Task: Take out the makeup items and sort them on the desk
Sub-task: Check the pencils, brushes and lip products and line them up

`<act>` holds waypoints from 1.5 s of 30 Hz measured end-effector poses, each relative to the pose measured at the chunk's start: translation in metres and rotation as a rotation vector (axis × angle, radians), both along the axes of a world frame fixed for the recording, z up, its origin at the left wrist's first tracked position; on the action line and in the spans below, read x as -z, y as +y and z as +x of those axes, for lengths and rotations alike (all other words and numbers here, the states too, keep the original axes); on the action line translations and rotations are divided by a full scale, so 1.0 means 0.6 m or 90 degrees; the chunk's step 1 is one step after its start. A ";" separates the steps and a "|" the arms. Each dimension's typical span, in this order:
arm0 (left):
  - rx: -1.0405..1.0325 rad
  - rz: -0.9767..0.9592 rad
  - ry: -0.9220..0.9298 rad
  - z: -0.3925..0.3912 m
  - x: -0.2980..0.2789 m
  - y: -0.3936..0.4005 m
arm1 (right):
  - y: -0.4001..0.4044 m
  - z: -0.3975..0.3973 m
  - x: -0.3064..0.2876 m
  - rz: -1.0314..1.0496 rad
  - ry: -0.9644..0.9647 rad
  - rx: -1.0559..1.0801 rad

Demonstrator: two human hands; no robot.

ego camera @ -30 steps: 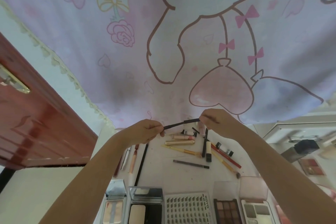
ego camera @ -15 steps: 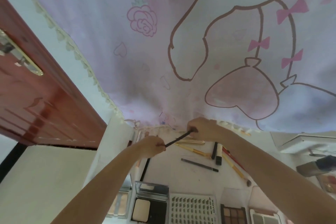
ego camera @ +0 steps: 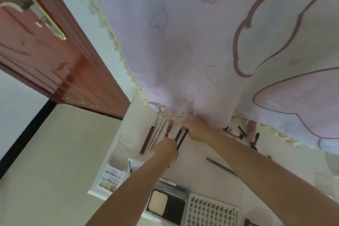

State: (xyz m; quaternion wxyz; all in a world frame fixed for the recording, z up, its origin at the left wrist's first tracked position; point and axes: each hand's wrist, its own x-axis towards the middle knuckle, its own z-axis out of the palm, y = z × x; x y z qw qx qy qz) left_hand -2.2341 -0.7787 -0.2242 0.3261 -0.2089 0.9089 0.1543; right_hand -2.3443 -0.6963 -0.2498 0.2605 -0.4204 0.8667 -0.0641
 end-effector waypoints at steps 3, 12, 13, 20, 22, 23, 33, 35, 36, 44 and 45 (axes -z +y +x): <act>-0.028 -0.004 0.014 0.004 0.016 0.002 | -0.013 0.006 0.023 0.005 -0.050 0.014; -0.029 -0.064 0.030 0.025 0.023 0.002 | 0.075 0.015 -0.026 -0.145 -0.149 0.183; -0.013 -0.070 0.040 0.024 0.018 0.007 | 0.108 0.016 -0.036 -0.157 -0.151 0.225; 0.234 0.007 0.020 -0.010 0.013 0.082 | 0.269 0.049 -0.049 0.012 -0.177 0.433; 0.255 -0.007 0.009 -0.013 0.019 0.100 | 0.283 0.065 -0.043 0.116 -0.152 0.394; 0.259 -0.011 0.005 -0.015 0.021 0.106 | 0.288 0.072 -0.040 0.157 -0.138 0.370; 0.233 0.026 0.037 -0.028 0.013 0.102 | 0.315 0.106 -0.004 0.237 -0.028 0.205; 0.234 0.026 0.047 -0.028 0.010 0.098 | 0.312 0.101 -0.010 0.220 -0.020 0.211; 0.235 0.026 0.052 -0.028 0.009 0.096 | 0.312 0.099 -0.016 0.203 -0.023 0.221; 0.255 -0.010 0.056 -0.034 0.020 0.101 | 0.376 0.069 -0.073 0.089 -0.015 0.361; 0.259 -0.015 0.049 -0.036 0.020 0.106 | 0.383 0.067 -0.080 0.068 -0.029 0.364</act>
